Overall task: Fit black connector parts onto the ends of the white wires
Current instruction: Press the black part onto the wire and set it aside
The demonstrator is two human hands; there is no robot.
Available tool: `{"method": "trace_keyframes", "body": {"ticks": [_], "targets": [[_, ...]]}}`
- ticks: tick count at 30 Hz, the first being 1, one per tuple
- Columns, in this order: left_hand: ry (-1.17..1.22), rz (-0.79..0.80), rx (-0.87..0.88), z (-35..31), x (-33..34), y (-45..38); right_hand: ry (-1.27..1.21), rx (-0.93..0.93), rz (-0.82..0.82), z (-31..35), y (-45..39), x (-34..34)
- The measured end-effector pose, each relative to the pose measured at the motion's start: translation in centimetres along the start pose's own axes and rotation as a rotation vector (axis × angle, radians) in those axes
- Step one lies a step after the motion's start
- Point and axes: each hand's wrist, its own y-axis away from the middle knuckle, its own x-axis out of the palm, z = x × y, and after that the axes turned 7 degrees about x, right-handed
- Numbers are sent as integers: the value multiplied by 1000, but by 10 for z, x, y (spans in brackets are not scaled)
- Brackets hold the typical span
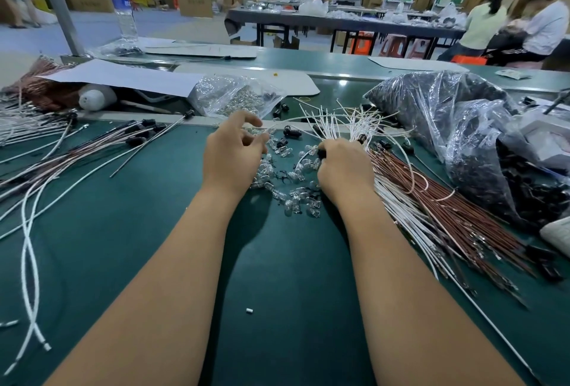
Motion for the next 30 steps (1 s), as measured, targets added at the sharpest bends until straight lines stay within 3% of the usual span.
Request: {"method": "trace_keyframes", "body": {"ticks": [9, 14, 18, 23, 30], "targets": [[76, 169, 14, -7, 5, 2, -50, 121, 13, -6, -4, 2], [156, 189, -52, -8, 8, 1, -464, -110, -111, 16, 4, -7], [284, 229, -36, -17, 6, 3, -609, -238, -113, 33, 12, -8], [376, 154, -92, -14, 5, 2, -541, -243, -129, 35, 13, -6], [518, 243, -109, -12, 2, 0, -362, -225, -122, 29, 10, -2]]}}
